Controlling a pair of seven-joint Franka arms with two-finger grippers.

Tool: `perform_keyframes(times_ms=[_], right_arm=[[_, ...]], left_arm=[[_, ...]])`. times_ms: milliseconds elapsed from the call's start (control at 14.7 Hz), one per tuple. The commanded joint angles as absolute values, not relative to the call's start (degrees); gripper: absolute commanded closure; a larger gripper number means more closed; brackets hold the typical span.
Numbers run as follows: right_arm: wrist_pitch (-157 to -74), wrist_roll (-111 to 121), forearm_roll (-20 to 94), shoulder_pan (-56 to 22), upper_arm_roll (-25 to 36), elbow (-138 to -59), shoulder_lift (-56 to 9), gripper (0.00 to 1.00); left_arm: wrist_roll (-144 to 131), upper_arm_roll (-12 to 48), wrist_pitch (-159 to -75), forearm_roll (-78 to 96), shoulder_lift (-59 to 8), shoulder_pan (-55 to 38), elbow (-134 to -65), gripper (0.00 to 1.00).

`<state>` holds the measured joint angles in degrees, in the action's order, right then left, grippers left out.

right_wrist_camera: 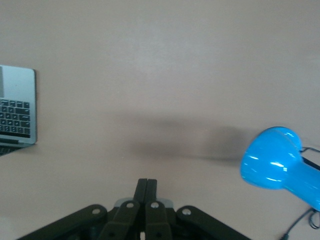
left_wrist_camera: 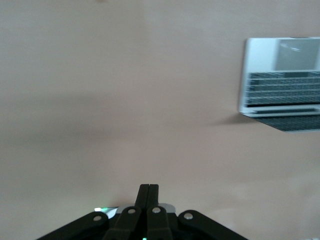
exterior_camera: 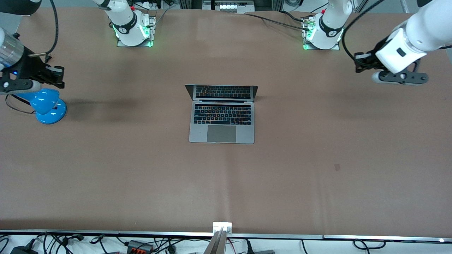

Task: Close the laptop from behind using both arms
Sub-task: 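Move the right gripper and the left gripper toward the laptop screen's back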

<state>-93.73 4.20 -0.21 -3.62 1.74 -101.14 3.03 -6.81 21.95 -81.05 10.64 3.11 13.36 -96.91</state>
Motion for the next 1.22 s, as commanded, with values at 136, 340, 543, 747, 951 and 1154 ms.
perform_keyframes(times_ms=[136, 340, 543, 747, 951, 1154], right_arm=[[-92.6, 3.5, 2.4, -7.2, 1.8, -102.1, 0.1, 1.0], [-91.1, 3.4, 4.1, -12.5, 1.8, -102.2, -4.0, 1.0], [-91.1, 3.3, 8.4, -17.4, 1.8, -102.6, -7.7, 1.0], [-91.1, 3.3, 14.7, -20.3, 1.8, -102.8, -10.5, 1.0], [-91.2, 1.5, 19.3, -24.9, 1.8, -103.3, -12.5, 1.0], [-91.3, -4.4, 19.7, -31.2, 1.8, -103.4, -13.0, 1.0]], left_arm=[[-5.4, 25.6, -84.7, 23.0, -3.3, 13.4, -99.8, 1.0], [-6.0, 33.3, -94.8, 25.1, -2.8, 13.5, -108.5, 1.0], [-5.9, 38.5, -104.7, 29.3, -2.8, 13.4, -116.6, 1.0], [-6.2, 42.2, -113.7, 31.4, -3.6, 13.3, -122.1, 1.0], [-6.3, 42.4, -119.8, 32.3, -7.3, 11.0, -123.9, 1.0], [-6.5, 42.4, -123.4, 32.3, -11.1, 10.8, -123.9, 1.0]])
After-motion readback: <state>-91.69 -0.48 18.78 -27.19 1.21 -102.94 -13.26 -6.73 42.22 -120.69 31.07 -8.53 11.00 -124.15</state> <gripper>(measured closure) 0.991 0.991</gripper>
